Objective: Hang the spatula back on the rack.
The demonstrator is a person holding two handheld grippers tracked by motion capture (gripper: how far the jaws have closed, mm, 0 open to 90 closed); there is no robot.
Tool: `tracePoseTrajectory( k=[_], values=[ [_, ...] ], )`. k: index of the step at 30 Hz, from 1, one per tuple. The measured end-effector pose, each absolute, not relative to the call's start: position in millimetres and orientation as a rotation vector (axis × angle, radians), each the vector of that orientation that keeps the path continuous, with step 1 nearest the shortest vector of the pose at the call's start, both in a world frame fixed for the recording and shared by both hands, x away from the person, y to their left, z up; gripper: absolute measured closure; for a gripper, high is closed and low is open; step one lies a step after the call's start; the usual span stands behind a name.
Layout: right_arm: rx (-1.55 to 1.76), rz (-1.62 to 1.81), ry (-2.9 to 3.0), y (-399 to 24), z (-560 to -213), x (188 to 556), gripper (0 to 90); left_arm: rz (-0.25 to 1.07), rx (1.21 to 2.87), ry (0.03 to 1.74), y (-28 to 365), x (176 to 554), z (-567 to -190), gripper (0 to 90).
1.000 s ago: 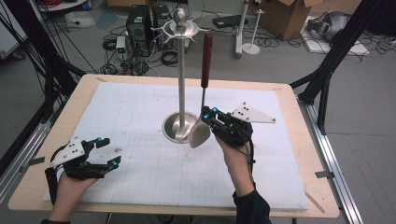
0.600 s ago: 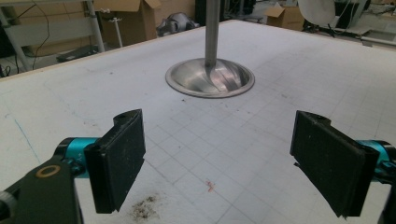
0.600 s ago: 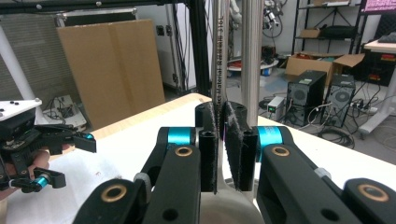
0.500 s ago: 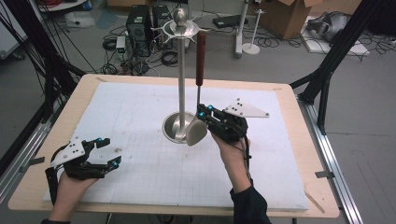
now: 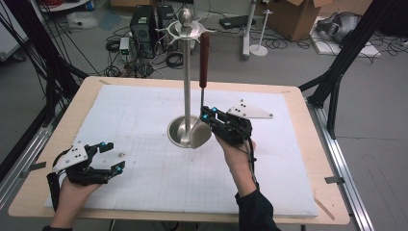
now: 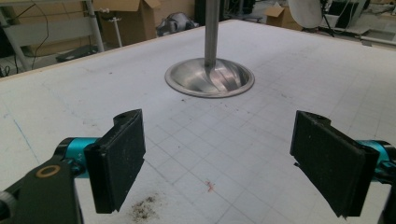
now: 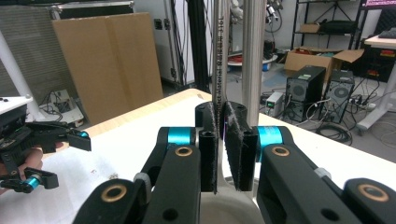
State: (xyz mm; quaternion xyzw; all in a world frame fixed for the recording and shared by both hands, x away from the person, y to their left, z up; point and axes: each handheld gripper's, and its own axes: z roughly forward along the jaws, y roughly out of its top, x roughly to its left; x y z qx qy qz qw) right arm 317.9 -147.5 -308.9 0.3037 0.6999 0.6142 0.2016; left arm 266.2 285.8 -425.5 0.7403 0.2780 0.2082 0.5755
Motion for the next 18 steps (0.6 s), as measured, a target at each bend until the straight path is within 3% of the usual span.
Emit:
tracePoseTrajectory(
  k=[18],
  values=[
    [0.86, 1.693, 1.967, -142.4, -308.3, 321.5, 84.1, 0.487, 1.739, 0.645, 285.6, 266.5, -425.4, 18.5]
  ],
)
